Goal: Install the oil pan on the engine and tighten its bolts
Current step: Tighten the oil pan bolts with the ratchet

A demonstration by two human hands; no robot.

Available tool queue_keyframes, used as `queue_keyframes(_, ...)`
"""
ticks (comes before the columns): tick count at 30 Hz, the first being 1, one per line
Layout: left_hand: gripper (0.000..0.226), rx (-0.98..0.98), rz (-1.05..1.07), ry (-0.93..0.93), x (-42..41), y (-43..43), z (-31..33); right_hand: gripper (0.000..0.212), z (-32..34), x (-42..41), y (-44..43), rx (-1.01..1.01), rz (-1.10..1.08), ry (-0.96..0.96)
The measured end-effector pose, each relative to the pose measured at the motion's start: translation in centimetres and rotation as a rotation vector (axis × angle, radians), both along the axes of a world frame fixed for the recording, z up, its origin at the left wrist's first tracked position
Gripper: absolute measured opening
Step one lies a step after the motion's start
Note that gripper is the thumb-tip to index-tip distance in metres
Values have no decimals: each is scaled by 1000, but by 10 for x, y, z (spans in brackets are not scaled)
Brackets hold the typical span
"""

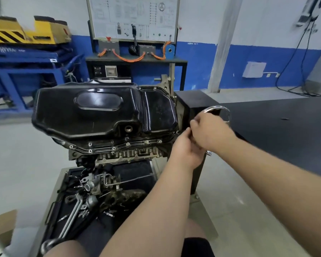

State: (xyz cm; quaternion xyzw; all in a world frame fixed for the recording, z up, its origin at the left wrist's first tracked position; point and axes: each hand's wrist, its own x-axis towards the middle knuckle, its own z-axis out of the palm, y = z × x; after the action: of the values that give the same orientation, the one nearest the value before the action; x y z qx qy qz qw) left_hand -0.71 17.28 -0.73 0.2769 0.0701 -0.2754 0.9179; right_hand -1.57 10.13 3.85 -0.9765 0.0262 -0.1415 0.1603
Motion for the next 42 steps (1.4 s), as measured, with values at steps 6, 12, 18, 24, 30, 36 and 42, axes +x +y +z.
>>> queue_keyframes(6, 42, -4, -27, 13, -1, -9, -1, 31, -4, -5, 5, 516, -121, 70)
queue_keyframes(12, 23, 71, 10, 34, 4, -3, 0, 24, 6, -6, -21, -779, 373, -191)
queue_keyframes(18, 33, 128, -42, -7, 4, -1, 0, 33, 2, -4, -10, -74, 3, 27)
queue_keyframes(24, 35, 128, -75, 27, 8, 4, 1, 37, -6, -4, 12, 660, -149, 113)
queue_keyframes(30, 32, 202, -82, 5, 10, 10, 7, 37, 8, -6, -9, -637, 186, -128)
queue_keyframes(36, 28, 166, -79, -18, 12, 12, -1, 28, 10, -3, -6, -522, 150, 16)
queue_keyframes(42, 28, 171, -100, -8, 11, 7, -4, 28, -2, -14, 9, 1153, -125, 182)
